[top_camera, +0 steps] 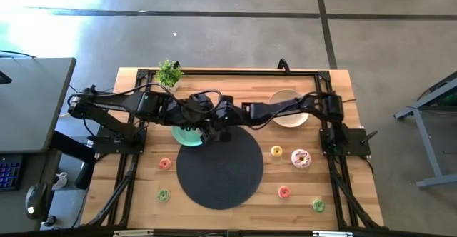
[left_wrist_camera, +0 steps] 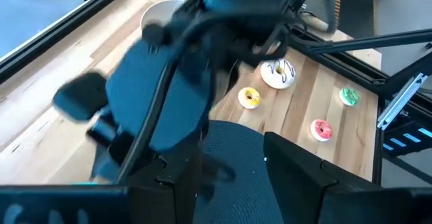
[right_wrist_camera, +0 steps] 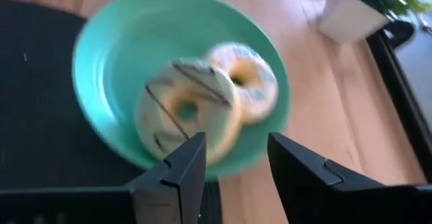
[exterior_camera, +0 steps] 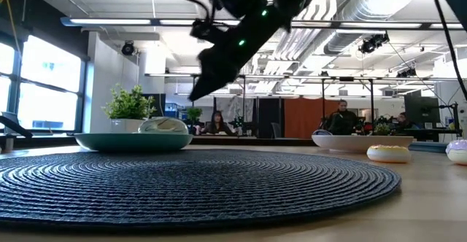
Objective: Pick & Place donuts
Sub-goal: Put the large purple donut on the green plate
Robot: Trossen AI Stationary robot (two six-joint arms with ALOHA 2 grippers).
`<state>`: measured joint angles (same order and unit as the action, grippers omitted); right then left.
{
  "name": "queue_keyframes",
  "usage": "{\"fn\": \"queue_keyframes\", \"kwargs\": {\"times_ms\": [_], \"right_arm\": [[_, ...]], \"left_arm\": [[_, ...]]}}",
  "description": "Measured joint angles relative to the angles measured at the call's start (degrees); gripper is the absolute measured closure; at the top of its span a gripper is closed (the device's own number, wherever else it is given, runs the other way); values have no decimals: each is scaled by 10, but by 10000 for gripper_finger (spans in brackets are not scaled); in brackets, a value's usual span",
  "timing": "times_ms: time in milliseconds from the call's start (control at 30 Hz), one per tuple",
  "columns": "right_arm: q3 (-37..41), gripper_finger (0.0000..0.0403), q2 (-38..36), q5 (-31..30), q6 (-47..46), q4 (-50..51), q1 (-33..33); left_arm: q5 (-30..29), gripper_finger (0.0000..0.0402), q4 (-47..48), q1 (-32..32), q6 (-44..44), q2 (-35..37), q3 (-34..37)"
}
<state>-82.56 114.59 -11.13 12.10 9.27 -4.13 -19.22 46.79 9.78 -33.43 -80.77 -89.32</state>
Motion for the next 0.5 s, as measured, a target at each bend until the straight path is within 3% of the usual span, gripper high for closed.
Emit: {"fn": "queue_keyframes", "kwargs": {"times_ms": [167,333,500], "right_arm": [[0,247,-75,-23,-4,218,5],[18,246,-163,34,-52,427,19],[102,246,-278,98,-108,550,46]], "left_arm": [[-16,243,-3,0,1,0,0],[-21,243,-3,0,2,0,0],[-28,243,-8,0,0,-16,1]]}}
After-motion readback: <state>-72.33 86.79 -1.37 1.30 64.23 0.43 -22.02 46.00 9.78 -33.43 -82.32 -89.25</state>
